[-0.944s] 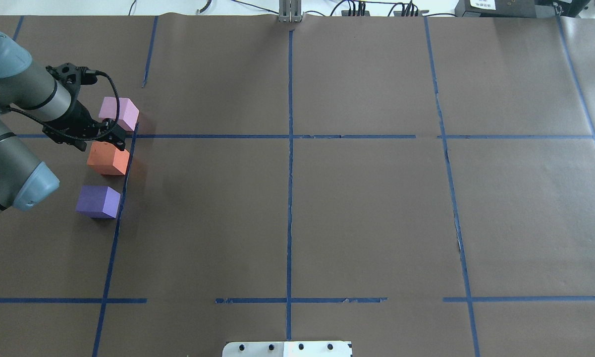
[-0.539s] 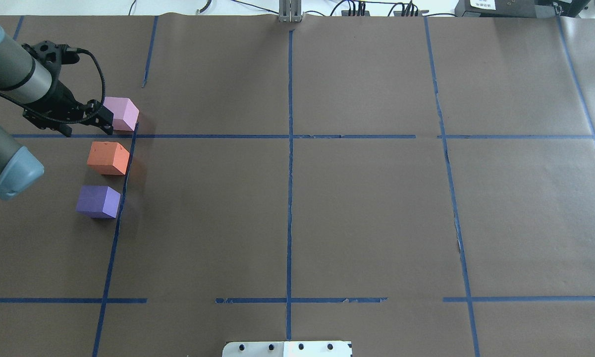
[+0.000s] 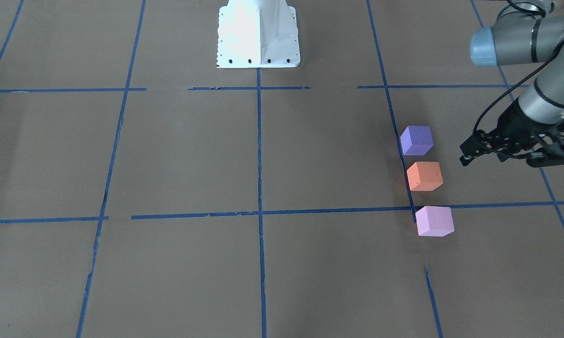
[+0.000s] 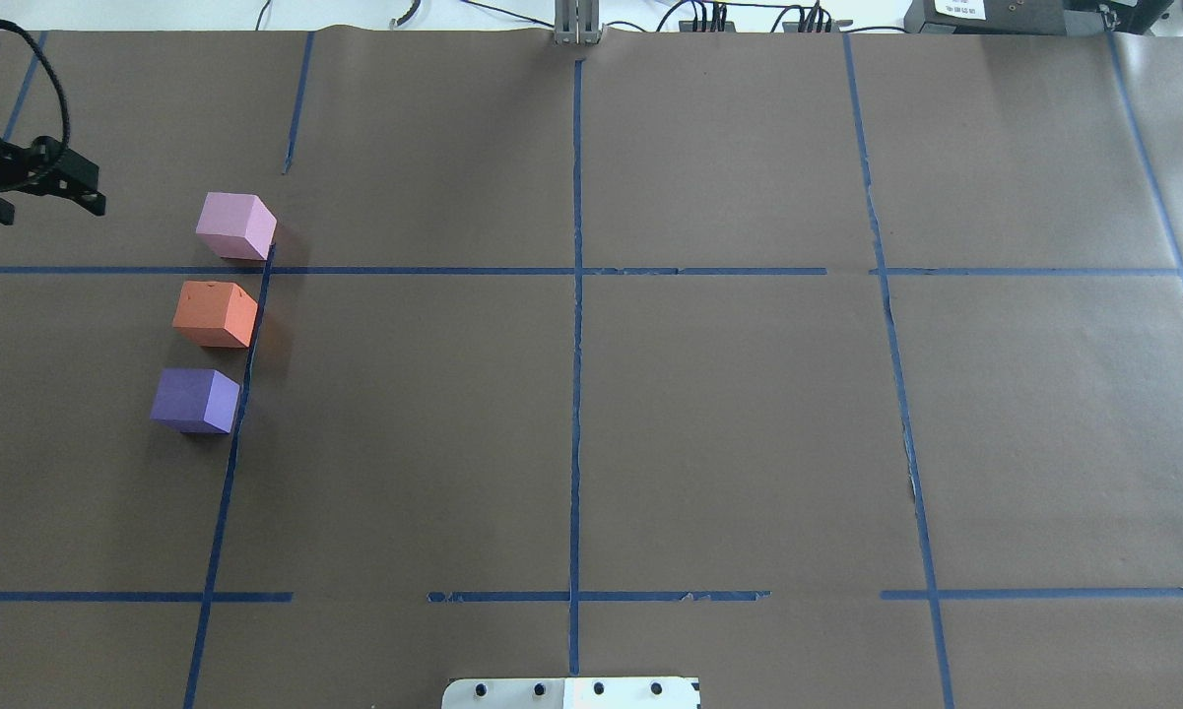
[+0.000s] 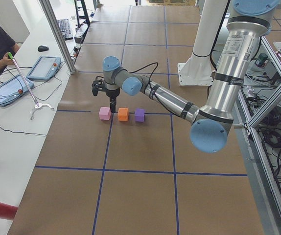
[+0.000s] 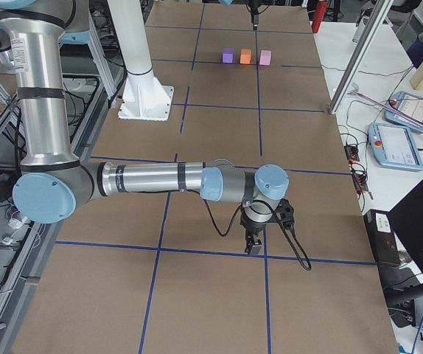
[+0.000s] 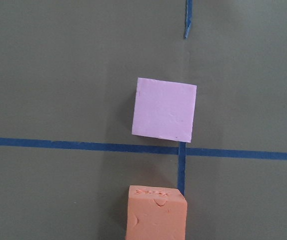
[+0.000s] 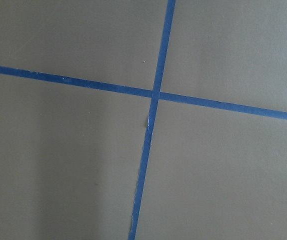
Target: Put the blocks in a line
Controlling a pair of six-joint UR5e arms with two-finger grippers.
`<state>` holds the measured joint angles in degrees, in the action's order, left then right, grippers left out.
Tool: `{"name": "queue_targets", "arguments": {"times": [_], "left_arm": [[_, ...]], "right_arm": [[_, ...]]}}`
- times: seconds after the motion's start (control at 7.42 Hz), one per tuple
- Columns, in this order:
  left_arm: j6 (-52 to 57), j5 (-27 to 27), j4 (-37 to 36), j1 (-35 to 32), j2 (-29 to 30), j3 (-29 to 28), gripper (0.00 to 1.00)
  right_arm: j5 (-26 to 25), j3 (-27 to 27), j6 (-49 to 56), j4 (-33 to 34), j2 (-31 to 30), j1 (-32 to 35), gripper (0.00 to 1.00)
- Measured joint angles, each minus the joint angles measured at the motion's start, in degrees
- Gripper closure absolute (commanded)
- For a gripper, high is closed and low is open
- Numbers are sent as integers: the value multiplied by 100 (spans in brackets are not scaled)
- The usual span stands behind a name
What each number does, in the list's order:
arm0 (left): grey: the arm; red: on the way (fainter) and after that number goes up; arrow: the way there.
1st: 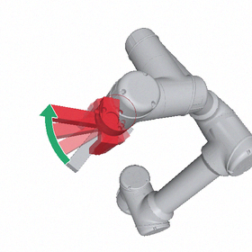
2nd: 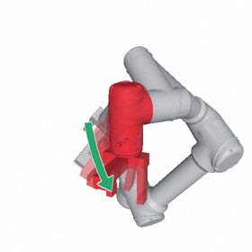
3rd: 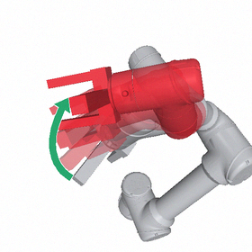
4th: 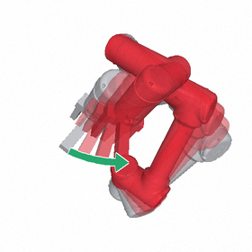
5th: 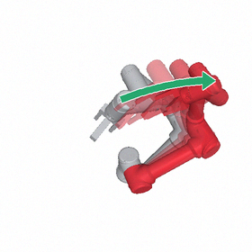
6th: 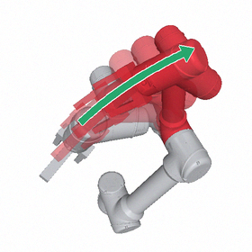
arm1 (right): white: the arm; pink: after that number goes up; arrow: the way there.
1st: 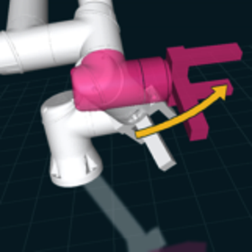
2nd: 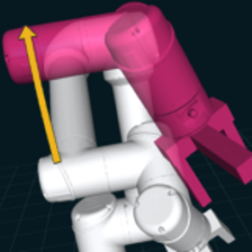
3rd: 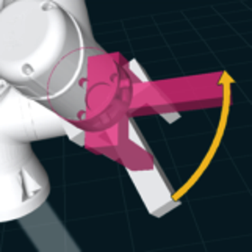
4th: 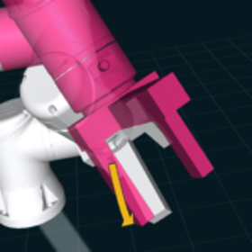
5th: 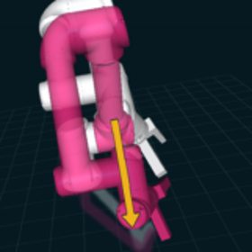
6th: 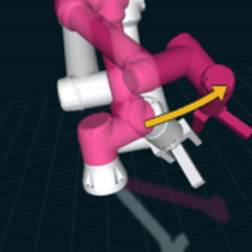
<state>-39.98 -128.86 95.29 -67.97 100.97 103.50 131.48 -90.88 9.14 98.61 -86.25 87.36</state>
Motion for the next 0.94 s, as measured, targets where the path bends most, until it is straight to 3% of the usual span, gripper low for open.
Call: {"name": "queue_targets", "arguments": {"times": [0.54, 0.94], "left_arm": [[2858, -695, 48, -1629, -396, -1121, 0], [3365, -831, 476, -2087, -425, -1562, 0]], "right_arm": [[0, 0, 0, 0, -5, 0, 0], [0, 0, 0, 0, -3, 0, 0]]}}
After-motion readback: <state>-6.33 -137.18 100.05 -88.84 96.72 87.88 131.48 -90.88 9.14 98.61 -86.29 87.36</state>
